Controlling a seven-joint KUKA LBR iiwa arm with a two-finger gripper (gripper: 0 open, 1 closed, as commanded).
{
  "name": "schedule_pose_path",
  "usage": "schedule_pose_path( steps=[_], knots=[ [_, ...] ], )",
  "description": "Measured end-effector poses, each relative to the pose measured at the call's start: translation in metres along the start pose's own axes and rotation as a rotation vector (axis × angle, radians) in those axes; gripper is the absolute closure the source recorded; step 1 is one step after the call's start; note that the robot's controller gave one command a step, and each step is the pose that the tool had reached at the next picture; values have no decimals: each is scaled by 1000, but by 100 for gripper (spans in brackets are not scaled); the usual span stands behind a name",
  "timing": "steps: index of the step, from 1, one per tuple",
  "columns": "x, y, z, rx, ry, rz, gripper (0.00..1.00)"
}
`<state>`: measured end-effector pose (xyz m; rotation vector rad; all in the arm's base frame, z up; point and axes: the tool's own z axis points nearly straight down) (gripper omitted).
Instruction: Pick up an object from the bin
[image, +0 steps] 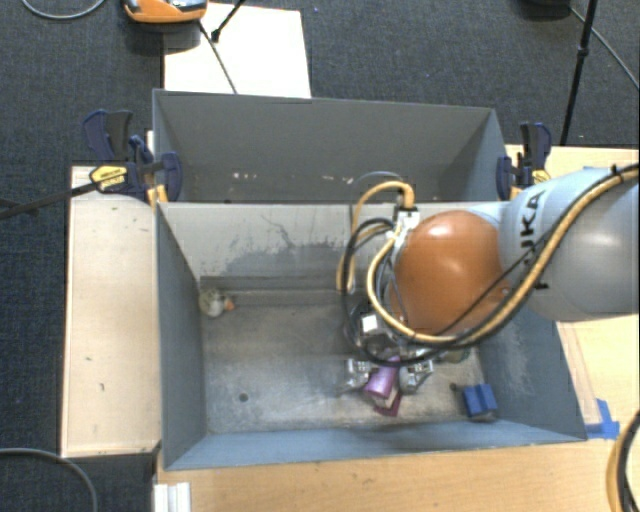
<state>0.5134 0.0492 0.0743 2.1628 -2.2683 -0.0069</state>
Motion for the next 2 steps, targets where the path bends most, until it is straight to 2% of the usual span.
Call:
schedule_pose_path(
  steps=[1, 2],
  knots=[
    [2, -4, -2, 11, 2, 8, 100],
    [4, -17, -270, 18, -3, -164, 100]
  ],
)
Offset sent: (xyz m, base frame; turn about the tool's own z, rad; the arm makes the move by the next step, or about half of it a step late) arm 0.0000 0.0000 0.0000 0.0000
